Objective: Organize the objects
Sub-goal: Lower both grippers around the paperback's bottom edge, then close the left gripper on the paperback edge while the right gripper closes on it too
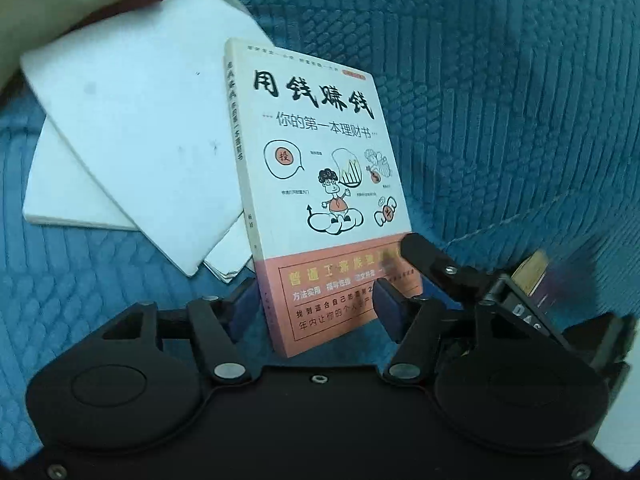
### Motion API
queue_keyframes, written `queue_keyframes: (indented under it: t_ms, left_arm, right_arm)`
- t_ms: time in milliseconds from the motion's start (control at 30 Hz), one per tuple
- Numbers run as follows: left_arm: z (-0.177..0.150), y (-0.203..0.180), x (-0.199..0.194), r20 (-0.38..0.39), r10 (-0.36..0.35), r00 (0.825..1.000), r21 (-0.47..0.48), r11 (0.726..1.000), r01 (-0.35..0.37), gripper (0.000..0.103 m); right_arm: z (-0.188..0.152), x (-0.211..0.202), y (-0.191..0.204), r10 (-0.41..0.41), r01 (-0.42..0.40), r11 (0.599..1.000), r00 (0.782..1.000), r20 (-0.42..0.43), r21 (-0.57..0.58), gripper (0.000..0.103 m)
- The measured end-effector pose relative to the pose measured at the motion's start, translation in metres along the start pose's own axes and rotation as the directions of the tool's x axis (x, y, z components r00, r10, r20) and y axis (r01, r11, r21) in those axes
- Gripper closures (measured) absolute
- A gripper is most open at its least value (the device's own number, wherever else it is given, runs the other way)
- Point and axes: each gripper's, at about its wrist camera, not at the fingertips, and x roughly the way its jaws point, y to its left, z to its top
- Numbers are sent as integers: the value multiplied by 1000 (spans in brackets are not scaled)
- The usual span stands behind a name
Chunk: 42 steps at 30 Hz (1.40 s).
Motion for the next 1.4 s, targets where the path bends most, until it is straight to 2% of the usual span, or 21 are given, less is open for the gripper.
queue_keyframes:
  t_ms: [133,267,367,467,567,633,700,767,800,833,867,1067,1267,1400]
  left_arm:
    - [4,13,-2,0,-59,998,-96,994,59,44]
    - [10,28,-8,12,-150,989,-203,968,149,42]
    - [15,36,-13,28,-234,972,-242,942,234,41]
    - [17,40,-15,38,-340,940,-266,903,337,41]
    - [14,41,-12,39,-390,920,-288,877,384,41]
    - [13,43,-8,40,-395,918,-311,868,387,42]
    - [11,45,-4,39,-382,923,-336,865,372,51]
    - [8,50,-1,39,-362,931,-362,863,351,65]
    - [7,51,0,43,-350,936,-371,864,341,69]
    - [6,52,1,47,-335,941,-372,868,328,80]
    - [7,52,3,55,-315,948,-369,875,312,85]
    - [5,52,0,84,-318,944,-377,867,326,91]
    - [3,46,-3,104,-319,942,-369,867,335,91]
    - [2,46,-2,109,-328,938,-388,855,344,92]
  right_arm:
    - [4,-2,-16,64,-64,990,998,1,127,21]
    - [3,-6,-21,110,-110,977,994,10,181,20]
    - [3,-9,-25,160,-158,961,987,10,228,20]
    - [3,-10,-33,207,-206,934,978,28,292,20]
    - [1,-12,-38,238,-240,905,970,51,351,20]
    - [-1,-13,-39,255,-261,889,965,66,376,20]
    - [-1,-15,-39,266,-274,883,961,74,382,20]
    - [-1,-15,-37,268,-275,882,961,74,383,20]
    - [-1,-15,-36,267,-273,883,961,71,381,20]
    - [0,-15,-35,265,-271,884,962,67,380,21]
    - [0,-15,-35,269,-272,884,961,62,380,21]
    - [-17,-24,-16,246,-230,917,969,-8,326,21]
    - [-35,-8,-5,321,-286,857,947,-11,428,20]
    - [-34,2,-7,340,-316,816,940,40,484,20]
